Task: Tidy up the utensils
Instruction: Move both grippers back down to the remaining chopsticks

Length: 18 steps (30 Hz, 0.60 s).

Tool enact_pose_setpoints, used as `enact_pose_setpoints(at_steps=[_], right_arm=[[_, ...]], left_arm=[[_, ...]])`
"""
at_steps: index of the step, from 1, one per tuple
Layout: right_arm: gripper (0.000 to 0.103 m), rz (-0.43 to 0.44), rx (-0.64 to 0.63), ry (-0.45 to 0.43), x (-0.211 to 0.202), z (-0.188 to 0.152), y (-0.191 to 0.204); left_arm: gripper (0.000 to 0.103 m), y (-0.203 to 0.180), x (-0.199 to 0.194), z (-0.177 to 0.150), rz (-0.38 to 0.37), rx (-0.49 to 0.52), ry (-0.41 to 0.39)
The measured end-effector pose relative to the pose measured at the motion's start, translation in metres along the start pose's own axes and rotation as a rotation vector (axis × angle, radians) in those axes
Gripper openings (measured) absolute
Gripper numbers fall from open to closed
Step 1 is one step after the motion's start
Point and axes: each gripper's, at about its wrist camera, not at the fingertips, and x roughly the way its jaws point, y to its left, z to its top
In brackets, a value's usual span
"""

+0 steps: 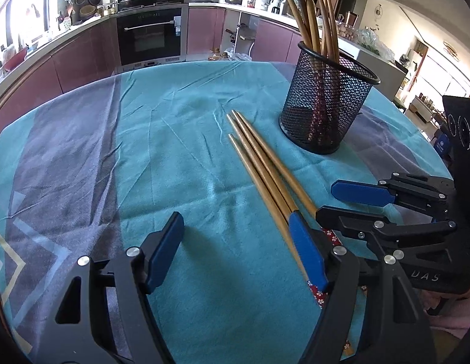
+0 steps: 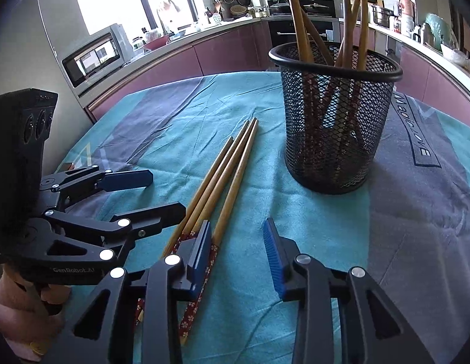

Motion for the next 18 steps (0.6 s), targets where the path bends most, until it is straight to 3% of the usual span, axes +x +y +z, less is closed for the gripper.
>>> enact_pose_setpoints(at_steps=[14,18], right_arm=[[0.033,0.011,0.008,-0.003,-0.0049,-0.0032,-0.0065],[0.032,0.01,0.008,-0.003,-0.0052,-0.003,-0.0065]], left_arm=[[0.065,-0.0069,0.0083,0.0037,0.035,0.028,0.007],[0.053,-0.0065,0.0093,0.0051,0.051,0.041,0.008]])
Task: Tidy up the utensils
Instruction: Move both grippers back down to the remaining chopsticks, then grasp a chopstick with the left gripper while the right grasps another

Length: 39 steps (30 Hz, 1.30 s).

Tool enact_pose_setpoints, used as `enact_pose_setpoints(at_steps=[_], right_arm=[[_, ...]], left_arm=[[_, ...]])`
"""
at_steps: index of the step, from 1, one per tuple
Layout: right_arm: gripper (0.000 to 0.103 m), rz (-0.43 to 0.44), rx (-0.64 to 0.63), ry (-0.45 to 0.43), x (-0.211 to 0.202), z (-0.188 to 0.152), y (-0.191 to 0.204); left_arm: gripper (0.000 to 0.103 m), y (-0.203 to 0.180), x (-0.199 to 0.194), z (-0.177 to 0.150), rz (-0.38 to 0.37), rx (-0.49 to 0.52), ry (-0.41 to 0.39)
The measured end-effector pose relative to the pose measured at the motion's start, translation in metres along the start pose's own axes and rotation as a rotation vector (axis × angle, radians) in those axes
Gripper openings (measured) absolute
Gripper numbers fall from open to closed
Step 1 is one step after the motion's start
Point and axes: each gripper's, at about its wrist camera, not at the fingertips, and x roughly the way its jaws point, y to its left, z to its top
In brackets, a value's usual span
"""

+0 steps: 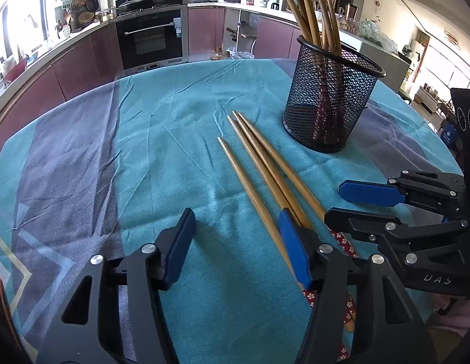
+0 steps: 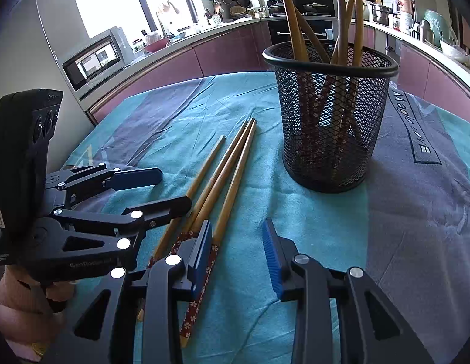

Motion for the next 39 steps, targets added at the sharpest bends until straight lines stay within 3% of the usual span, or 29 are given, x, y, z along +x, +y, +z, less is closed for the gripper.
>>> enact_pose_setpoints(at_steps=[7,12,17,19,25,30,39], right_arm=[[0.03,-0.026,-0.024,0.005,0.002,0.004,0.004],[0.028,-0.044,-0.051,0.011,0.01,0.013,0.01],[0.022,-0.06,-0.062,0.021,0.023,0.023,0.012],[0.014,-0.054,-0.046,0.021,0.024,0.025,0.01],[0.006,-0.022,0.026,0.004,0.021,0.022,-0.001],[0.006,0.013,0.081,-0.035,0.009,0.021,-0.011],[0.006,0.066,0.003,-0.013,0.002,0.016,0.001]], left_arm=[[0.035,0.006,0.002,0.005,0.019,0.001,-0.001],[0.033,0.006,0.005,0.008,0.024,-0.001,0.0],[0.022,0.008,0.007,0.011,0.028,-0.017,-0.003],[0.014,0.009,0.008,0.012,0.021,-0.031,-0.004],[0.008,0.015,0.007,0.008,0.002,-0.105,-0.025],[0.008,0.02,0.0,0.006,-0.021,-0.145,-0.042],[0.008,0.006,-0.004,0.005,-0.099,-0.105,-0.022]])
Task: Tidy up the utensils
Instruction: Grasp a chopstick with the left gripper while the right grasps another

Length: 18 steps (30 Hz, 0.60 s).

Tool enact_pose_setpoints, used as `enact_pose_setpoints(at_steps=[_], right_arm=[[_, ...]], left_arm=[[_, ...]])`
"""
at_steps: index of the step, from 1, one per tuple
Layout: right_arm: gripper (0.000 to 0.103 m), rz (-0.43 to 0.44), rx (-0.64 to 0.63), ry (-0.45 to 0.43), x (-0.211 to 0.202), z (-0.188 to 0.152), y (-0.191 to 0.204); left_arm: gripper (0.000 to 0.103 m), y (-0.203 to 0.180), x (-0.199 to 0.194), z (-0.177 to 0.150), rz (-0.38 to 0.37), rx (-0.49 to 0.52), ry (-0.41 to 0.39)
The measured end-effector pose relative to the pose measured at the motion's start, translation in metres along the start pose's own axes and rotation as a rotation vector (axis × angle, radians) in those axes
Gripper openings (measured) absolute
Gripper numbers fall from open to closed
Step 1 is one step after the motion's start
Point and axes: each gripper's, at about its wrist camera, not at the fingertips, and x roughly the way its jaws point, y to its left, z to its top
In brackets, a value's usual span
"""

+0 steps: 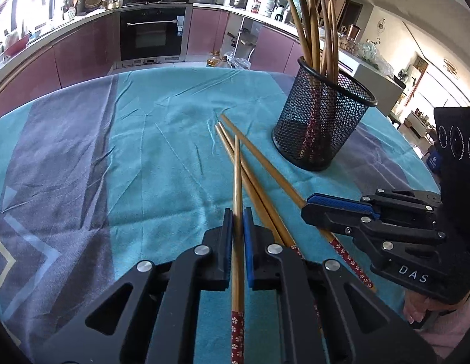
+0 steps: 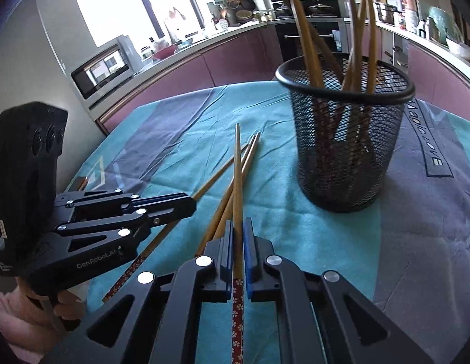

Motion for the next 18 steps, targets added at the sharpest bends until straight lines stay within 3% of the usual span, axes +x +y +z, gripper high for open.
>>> enact_pose_setpoints(at_steps=[6,13,18], right_arm=[[0.006,0.003,-0.025,0.039,0.009,-0.001,0.004],[0.007,-0.007,-0.038,0.066,0.019,0.002,0.006],[0.007,-0.004,-0.04,0.074,0.025,0.007,0.007]], left_arm=[[0.008,-0.002,0.006,-0.003,0.0,0.015,0.024],[0.019,-0.001,0.011,-0.002,-0.004,0.036,0.047],[0.02,-0.005,0.013,-0.001,0.0,0.068,0.052]])
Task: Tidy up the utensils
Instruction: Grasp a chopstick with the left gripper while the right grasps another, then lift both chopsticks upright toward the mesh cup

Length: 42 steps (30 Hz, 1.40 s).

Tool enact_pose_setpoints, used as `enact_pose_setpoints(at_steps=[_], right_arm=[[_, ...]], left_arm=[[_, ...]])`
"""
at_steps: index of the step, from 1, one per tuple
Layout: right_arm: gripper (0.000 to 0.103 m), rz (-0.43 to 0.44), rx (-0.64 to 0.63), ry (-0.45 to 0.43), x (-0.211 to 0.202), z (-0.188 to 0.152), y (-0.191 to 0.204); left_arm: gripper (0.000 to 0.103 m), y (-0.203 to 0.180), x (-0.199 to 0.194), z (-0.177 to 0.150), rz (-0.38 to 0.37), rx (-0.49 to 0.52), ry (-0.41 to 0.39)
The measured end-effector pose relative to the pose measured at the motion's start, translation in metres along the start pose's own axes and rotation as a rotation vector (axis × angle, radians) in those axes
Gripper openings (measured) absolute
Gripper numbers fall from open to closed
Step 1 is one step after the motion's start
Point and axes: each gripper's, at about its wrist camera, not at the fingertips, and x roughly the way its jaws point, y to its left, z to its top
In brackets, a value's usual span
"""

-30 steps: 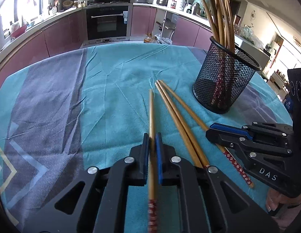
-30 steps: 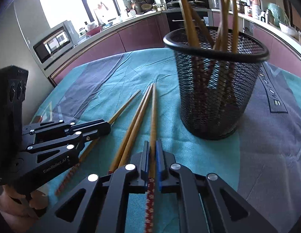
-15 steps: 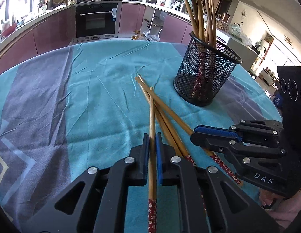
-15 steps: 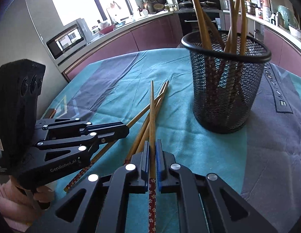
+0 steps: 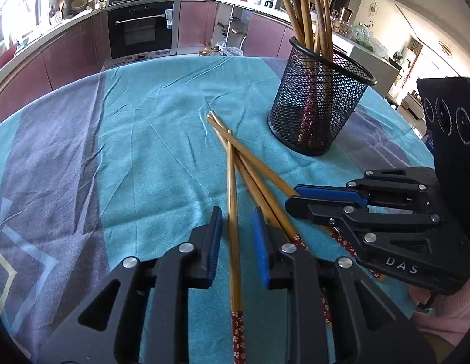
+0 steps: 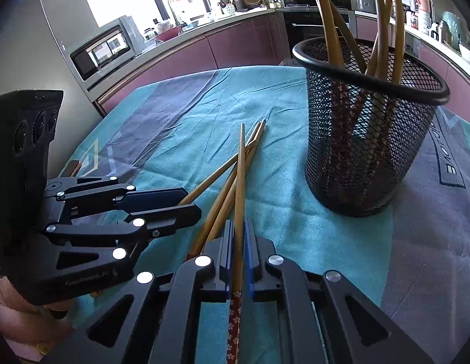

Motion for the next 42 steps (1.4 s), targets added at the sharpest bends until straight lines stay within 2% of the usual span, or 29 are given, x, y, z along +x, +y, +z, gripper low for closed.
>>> enact_pose_setpoints(at_steps=[2,4,17,42], right_arm=[[0.007,0.001,-0.004,0.002,0.001,0.001,0.0],[0.007,0.003,-0.001,0.0,0.0,0.002,-0.001],[0.006,0.002,0.007,-0.064,-0.025,-0.004,-0.006],[0.006,0.014,0.008,-0.188,-0.073,-0.012,-0.009]], left_arm=[[0.018,-0.001,0.0,0.001,0.008,0.008,0.0],[0.008,0.0,0.0,0.0,0.015,0.007,0.002],[0.007,0.0,-0.014,-0.001,-0.005,-0.03,-0.031],[0.007,-0.014,-0.059,0.001,-0.053,-0.007,-0.126]])
